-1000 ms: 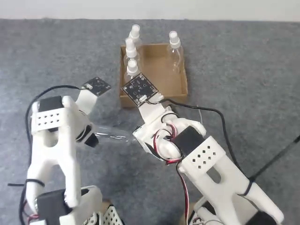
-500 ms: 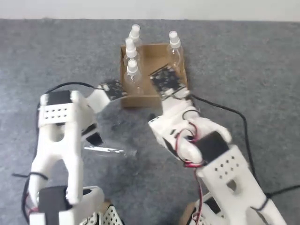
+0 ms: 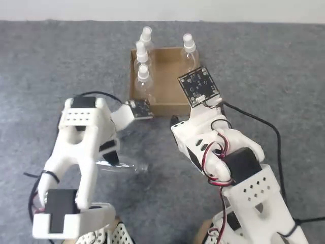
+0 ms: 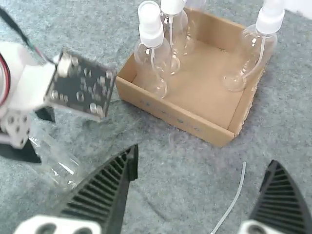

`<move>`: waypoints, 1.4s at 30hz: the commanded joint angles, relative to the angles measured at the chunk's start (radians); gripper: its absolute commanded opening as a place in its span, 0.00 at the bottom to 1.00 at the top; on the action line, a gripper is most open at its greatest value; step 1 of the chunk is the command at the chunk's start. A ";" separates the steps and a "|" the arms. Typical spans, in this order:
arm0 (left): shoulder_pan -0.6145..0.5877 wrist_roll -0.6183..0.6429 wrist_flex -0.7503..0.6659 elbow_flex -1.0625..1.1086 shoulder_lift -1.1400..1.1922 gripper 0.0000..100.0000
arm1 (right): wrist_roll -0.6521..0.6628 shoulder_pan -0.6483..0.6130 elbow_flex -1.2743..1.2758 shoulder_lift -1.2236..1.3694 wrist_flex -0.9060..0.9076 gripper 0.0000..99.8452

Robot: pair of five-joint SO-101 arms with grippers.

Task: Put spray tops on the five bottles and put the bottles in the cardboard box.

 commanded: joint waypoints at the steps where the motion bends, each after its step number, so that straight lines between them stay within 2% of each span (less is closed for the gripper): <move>1: 0.068 -0.003 -0.020 0.091 0.018 0.22 | -0.011 0.013 -0.048 -0.035 0.004 0.35; 7: 0.143 0.012 -0.074 0.186 0.018 0.22 | -0.011 0.013 -0.048 -0.035 0.004 0.35; 11: 0.152 0.121 -0.130 0.189 0.018 0.22 | -0.011 0.013 -0.048 -0.039 0.005 0.35; 17: 0.166 0.163 -0.086 0.188 0.018 0.13 | -0.011 0.028 -0.048 -0.039 0.001 0.35; 19: 0.166 0.229 -0.083 0.185 0.018 0.12 | -0.011 0.050 -0.048 -0.042 -0.002 0.35; 31: 0.207 0.971 -0.077 0.061 0.018 0.12 | -0.011 0.082 -0.049 -0.042 -0.018 0.35; 37: 0.338 1.505 -0.075 0.051 0.018 0.12 | -0.011 0.082 -0.049 -0.041 -0.018 0.35; 42: 0.430 1.760 -0.083 0.022 0.021 0.12 | -0.011 0.082 -0.049 -0.042 -0.018 0.35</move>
